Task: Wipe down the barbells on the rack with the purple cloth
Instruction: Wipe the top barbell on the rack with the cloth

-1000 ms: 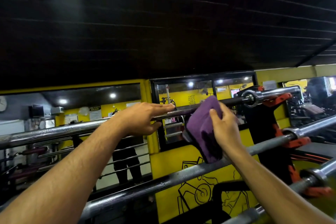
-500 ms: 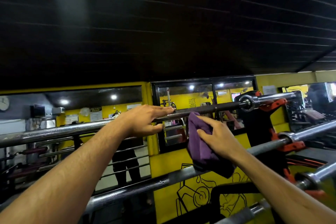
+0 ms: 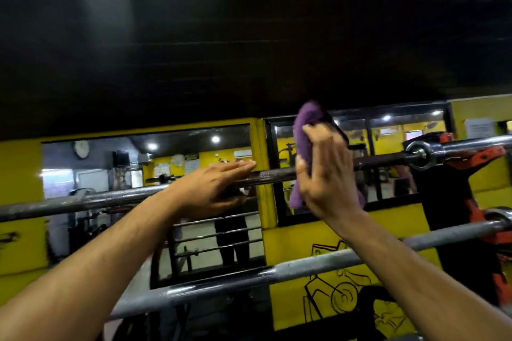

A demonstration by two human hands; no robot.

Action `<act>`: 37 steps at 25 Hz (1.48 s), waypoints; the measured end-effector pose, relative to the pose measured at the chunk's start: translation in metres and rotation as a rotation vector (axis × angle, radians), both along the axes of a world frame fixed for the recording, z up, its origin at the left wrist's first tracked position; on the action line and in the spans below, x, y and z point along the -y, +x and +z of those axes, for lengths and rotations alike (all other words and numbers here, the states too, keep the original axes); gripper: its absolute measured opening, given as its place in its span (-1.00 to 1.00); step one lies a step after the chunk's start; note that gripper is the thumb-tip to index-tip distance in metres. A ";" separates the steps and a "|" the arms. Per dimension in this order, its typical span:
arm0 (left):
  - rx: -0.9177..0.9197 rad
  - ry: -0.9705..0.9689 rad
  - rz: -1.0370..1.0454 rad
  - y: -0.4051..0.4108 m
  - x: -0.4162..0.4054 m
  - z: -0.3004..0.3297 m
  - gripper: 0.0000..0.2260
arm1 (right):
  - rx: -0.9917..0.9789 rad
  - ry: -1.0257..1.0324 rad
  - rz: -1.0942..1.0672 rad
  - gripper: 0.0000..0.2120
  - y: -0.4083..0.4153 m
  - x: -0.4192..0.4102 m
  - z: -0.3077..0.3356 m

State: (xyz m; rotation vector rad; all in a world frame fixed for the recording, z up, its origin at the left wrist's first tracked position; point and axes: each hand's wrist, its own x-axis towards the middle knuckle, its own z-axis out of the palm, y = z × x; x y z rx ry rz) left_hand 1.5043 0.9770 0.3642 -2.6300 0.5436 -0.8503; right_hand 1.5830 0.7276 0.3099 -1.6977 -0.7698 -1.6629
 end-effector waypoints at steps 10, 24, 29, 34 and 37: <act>-0.057 0.088 0.142 -0.024 -0.048 0.001 -0.34 | -0.499 -0.713 -0.253 -0.48 0.034 0.014 0.048; -0.070 0.091 -0.182 -0.030 -0.114 0.008 -0.51 | -0.233 -0.330 -0.350 -0.41 0.020 -0.074 0.003; -0.075 0.079 -0.216 -0.022 -0.113 0.010 -0.54 | -0.482 -0.059 -0.377 -0.35 0.027 -0.039 0.020; -0.061 0.064 -0.265 -0.019 -0.113 0.013 -0.56 | -0.405 -0.126 -0.339 -0.38 -0.002 -0.117 0.006; -0.079 0.068 -0.244 -0.019 -0.114 0.013 -0.55 | -0.310 -0.206 -0.317 -0.35 0.007 -0.104 -0.003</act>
